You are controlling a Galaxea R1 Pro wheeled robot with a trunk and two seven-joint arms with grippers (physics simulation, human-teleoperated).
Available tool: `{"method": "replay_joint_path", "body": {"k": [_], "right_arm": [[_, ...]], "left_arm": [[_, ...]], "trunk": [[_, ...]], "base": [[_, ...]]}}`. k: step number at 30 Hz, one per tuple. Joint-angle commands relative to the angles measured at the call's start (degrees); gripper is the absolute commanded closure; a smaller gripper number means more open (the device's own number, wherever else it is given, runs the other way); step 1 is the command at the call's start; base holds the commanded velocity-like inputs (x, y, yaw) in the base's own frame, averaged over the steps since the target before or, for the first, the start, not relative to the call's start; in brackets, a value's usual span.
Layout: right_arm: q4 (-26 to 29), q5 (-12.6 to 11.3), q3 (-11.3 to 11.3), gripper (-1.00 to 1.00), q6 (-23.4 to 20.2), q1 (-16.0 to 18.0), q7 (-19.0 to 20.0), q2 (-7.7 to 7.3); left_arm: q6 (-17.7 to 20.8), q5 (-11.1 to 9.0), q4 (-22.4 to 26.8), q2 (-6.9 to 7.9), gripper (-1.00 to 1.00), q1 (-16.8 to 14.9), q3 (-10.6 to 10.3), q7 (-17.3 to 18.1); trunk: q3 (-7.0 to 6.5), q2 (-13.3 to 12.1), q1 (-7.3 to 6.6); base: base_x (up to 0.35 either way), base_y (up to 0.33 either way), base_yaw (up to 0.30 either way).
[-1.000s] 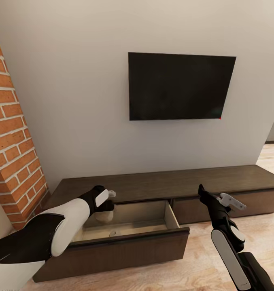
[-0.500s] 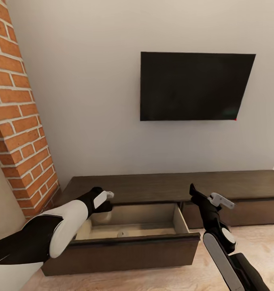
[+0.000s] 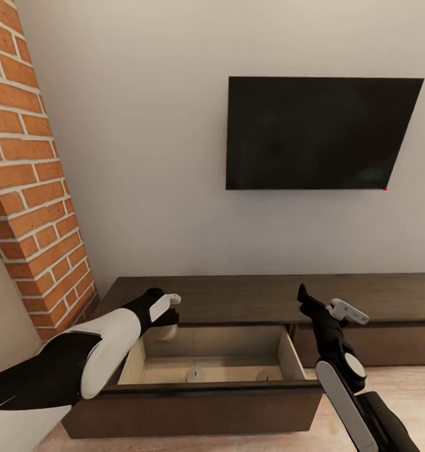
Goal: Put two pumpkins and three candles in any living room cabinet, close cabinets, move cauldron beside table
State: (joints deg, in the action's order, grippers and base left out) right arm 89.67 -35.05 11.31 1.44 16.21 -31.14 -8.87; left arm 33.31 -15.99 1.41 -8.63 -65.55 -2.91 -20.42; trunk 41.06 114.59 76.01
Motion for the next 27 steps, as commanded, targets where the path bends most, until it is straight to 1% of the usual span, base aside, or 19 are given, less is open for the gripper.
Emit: {"method": "replay_joint_path", "body": {"k": [1, 4, 6, 12, 24, 26, 27], "right_arm": [[0.06, -0.30, -0.19, -1.00, 0.25, 0.05, -0.49, -0.40], [0.12, -0.16, -0.88, -1.00, 0.36, 0.05, -0.69, -1.37], [0.14, -0.12, -1.12, -1.00, 0.39, 0.05, -0.74, -1.75], [0.22, -0.12, -1.25, -1.00, 0.40, 0.05, -0.76, -1.91], [0.24, -0.14, -1.35, -1.00, 0.40, 0.05, -0.76, -2.11], [0.24, -0.16, -2.01, -1.00, 0.35, 0.05, -0.75, -2.14], [0.24, -0.19, -2.96, -1.00, 0.26, 0.05, -0.72, -2.15]], "left_arm": [[0.20, -0.55, 0.12, -0.18, 1.00, -0.01, -0.40, -0.40], [0.18, -0.55, 0.16, -0.43, 1.00, -0.02, -0.42, -0.40], [0.24, -0.56, 0.22, -0.49, 1.00, -0.02, -0.43, -0.41], [0.63, -0.61, 0.25, -0.51, 1.00, -0.02, -0.37, -0.33], [0.79, -0.62, 0.26, -0.51, 1.00, -0.02, -0.36, -0.32], [0.79, -0.62, 0.26, -0.51, 1.00, -0.02, -0.40, -0.32], [0.79, -0.59, 0.26, -0.51, 1.00, -0.02, -0.41, -0.32]], "trunk": [[0.06, 0.03, -0.01], [0.06, 0.03, -0.01], [0.06, 0.03, -0.01], [0.06, 0.03, -0.01], [2.22, 4.84, 2.63], [2.58, 5.64, 3.07], [2.76, 6.04, 3.29]], "base": [[0.000, 0.000, 0.000], [0.000, 0.000, 0.000], [0.000, 0.000, 0.000], [0.000, 0.000, 0.000], [0.000, 0.000, 0.000], [0.000, 0.000, 0.000], [0.000, 0.000, 0.000]]}}
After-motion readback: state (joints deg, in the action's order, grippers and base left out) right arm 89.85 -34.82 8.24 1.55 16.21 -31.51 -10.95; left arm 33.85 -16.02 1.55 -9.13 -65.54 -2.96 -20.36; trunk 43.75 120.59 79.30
